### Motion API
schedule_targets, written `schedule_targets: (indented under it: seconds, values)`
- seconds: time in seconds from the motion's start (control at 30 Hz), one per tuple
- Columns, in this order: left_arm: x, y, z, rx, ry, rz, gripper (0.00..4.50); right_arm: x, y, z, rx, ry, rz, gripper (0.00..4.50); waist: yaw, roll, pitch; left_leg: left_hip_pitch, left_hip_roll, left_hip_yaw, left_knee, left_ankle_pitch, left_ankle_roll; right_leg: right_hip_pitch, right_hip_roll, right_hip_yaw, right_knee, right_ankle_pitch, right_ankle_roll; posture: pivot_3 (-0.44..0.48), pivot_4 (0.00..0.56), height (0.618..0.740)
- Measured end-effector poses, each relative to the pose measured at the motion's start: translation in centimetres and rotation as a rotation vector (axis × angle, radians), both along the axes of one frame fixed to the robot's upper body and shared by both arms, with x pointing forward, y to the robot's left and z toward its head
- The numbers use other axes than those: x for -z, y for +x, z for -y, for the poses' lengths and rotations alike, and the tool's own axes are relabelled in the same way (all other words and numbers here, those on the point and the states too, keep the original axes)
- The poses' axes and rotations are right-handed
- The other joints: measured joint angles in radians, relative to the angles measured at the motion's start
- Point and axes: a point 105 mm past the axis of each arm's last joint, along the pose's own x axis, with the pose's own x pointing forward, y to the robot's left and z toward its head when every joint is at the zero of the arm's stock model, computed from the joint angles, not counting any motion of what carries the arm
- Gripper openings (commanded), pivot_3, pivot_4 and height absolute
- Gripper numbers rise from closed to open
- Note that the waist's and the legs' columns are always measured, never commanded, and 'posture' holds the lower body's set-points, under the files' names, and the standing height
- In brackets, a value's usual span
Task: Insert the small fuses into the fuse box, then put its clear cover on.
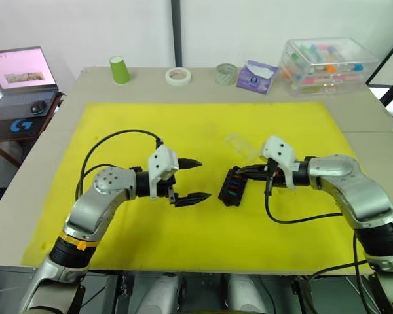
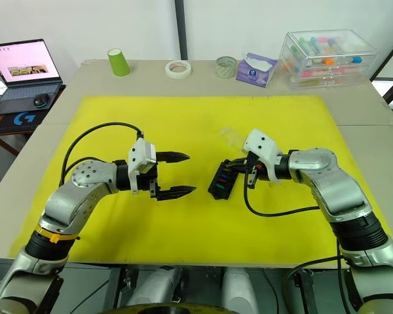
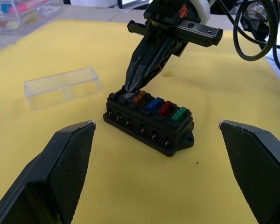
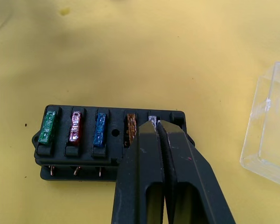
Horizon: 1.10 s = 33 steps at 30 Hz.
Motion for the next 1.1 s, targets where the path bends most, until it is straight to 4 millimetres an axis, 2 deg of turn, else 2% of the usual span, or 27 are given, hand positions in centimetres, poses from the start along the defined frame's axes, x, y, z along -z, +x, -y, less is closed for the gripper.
schedule_targets:
  seconds: [0.1,0.23,0.37,0.47,0.53,0.6,0.77,0.9,0.93,1.0,1.1]
  values:
    - [0.1,0.0,0.0,-0.001,0.0,-0.004,4.5,0.0,-0.1,0.1,0.006,0.024,-0.01,0.07,0.002,0.0,0.0,0.0,0.0,0.0,0.0,0.0,0.0,0.0,0.0,0.0,0.0,0.0,0.0,0.0,0.15,0.74]
    - [-0.1,-0.1,-0.2,0.005,-0.013,-0.008,4.5,-0.3,-0.3,-0.1,0.034,0.142,-0.057,0.07,0.008,0.0,0.0,0.0,0.0,0.0,0.0,0.0,0.0,-0.001,0.0,0.0,0.0,0.0,0.0,0.0,0.15,0.74]
    - [-0.8,-0.1,-1.9,-0.003,-0.016,-0.007,4.5,-3.0,-0.9,0.0,0.036,0.26,-0.011,0.07,0.01,0.001,0.001,0.0,0.0,0.0,0.0,0.0,0.0,-0.001,0.0,0.0,0.0,0.0,0.0,0.0,0.15,0.74]
    - [-1.3,0.3,-3.4,-0.028,-0.014,-0.006,4.5,-4.8,-1.4,0.4,0.03,0.265,0.046,0.07,0.014,0.001,0.001,0.0,0.0,0.0,0.0,0.0,0.0,-0.001,0.0,0.0,0.0,0.0,0.0,0.0,0.15,0.74]
    - [-1.3,0.8,-4.8,-0.063,0.002,-0.014,4.5,-5.5,-1.6,1.1,0.044,0.242,0.091,0.48,0.015,0.002,0.001,0.0,0.0,0.0,0.0,0.0,0.0,-0.001,0.0,0.0,0.0,0.0,0.0,0.0,0.15,0.74]
    - [-1.2,1.6,-7.2,-0.125,0.032,-0.025,4.5,-6.0,-1.7,2.7,0.083,0.186,0.14,0.98,0.017,0.002,0.001,0.0,0.0,0.0,0.0,0.0,0.0,-0.001,0.0,0.0,0.0,0.0,0.0,0.0,0.15,0.74]
    - [-1.5,3.7,-12.9,-0.314,0.084,0.005,4.5,-6.5,-2.2,6.3,0.183,0.087,0.251,2.82,0.017,0.002,0.001,0.0,0.0,0.0,0.0,0.0,0.0,-0.001,0.0,0.0,0.0,0.0,0.0,0.0,0.15,0.74]
    - [-1.5,5.0,-16.6,-0.456,0.087,0.036,4.5,-5.2,-3.2,8.9,0.28,0.077,0.261,4.25,0.017,0.002,0.001,0.0,0.0,0.0,0.0,0.0,0.0,-0.001,0.0,0.0,0.0,0.0,0.0,0.0,0.15,0.74]
    - [-1.3,5.1,-17.7,-0.495,0.094,0.041,4.5,-4.9,-3.4,9.8,0.315,0.087,0.262,4.45,0.017,0.002,0.001,0.0,0.0,0.0,0.0,0.0,0.0,-0.001,0.0,0.0,0.0,0.0,0.0,0.0,0.15,0.74]
    - [-1.0,5.3,-19.6,-0.562,0.103,0.044,4.5,-4.3,-3.8,11.3,0.378,0.096,0.26,4.45,0.014,0.002,0.001,0.0,0.0,0.0,-0.001,0.0,0.0,-0.001,0.0,0.0,0.001,0.0,0.0,0.0,0.15,0.74]
    - [-0.4,5.4,-20.6,-0.593,0.121,0.054,4.5,-4.2,-3.9,12.5,0.423,0.099,0.269,4.45,0.014,0.002,0.001,0.0,0.0,0.0,0.0,0.0,0.0,-0.001,0.0,0.0,0.001,0.0,0.0,0.0,0.15,0.74]
